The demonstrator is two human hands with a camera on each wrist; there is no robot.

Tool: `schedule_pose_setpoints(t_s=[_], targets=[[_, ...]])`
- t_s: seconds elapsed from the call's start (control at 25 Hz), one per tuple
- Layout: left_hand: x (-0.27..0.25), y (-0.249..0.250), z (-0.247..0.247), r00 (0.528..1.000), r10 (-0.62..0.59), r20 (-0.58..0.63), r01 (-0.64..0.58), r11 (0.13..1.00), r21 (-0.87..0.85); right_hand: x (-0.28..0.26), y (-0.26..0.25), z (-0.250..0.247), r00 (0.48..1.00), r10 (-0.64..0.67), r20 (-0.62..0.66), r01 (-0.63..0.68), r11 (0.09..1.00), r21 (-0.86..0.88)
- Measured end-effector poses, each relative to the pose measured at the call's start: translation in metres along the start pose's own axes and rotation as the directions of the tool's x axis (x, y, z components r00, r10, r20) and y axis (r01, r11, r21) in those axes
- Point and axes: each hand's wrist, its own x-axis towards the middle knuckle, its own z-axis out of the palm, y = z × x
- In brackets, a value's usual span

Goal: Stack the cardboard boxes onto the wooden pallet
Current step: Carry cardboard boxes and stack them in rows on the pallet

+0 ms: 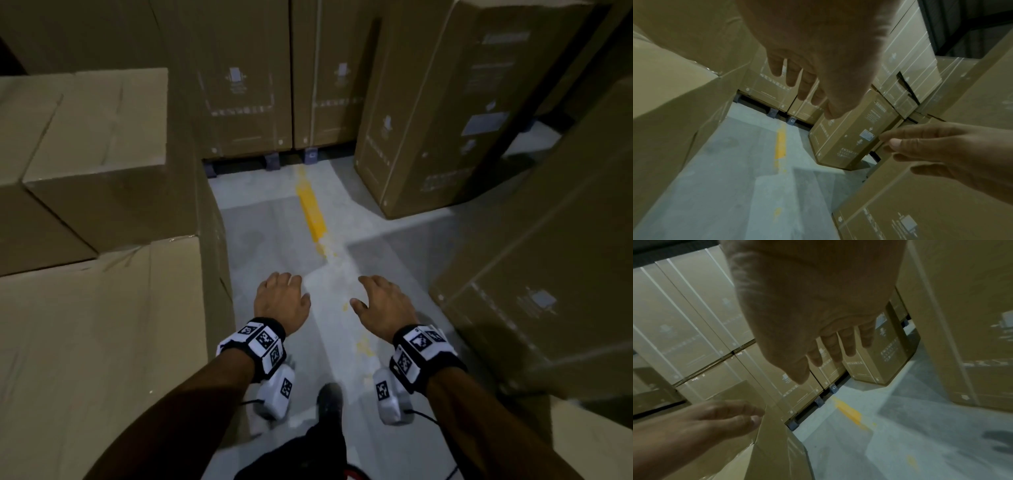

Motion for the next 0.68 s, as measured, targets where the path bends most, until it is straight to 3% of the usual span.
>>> schedule_pose_setpoints(t_s=[0.24, 0.4, 0.6, 0.68], targets=[[0.136, -0.006, -0.056, 0.987, -0.15, -0.058, 0.149, 0.989, -0.011, 0.162, -0.006, -0.06, 0.989, -0.133, 0.068, 0.136, 0.99, -0.038], [0.191, -0.031, -0.089, 0.954, -0.284, -0.093, 0.284, 0.959, -0.017, 0.252, -0.034, -0.089, 0.966, -0.244, 0.089, 0.249, 0.967, -0.059], [0.259, -0.064, -0.11, 0.873, -0.476, -0.107, 0.474, 0.88, -0.045, 0.373, -0.07, -0.11, 0.908, -0.382, 0.171, 0.39, 0.921, -0.017], [0.292, -0.076, -0.122, 0.82, -0.561, -0.113, 0.557, 0.828, -0.068, 0.429, -0.086, -0.117, 0.868, -0.446, 0.219, 0.456, 0.89, 0.006]])
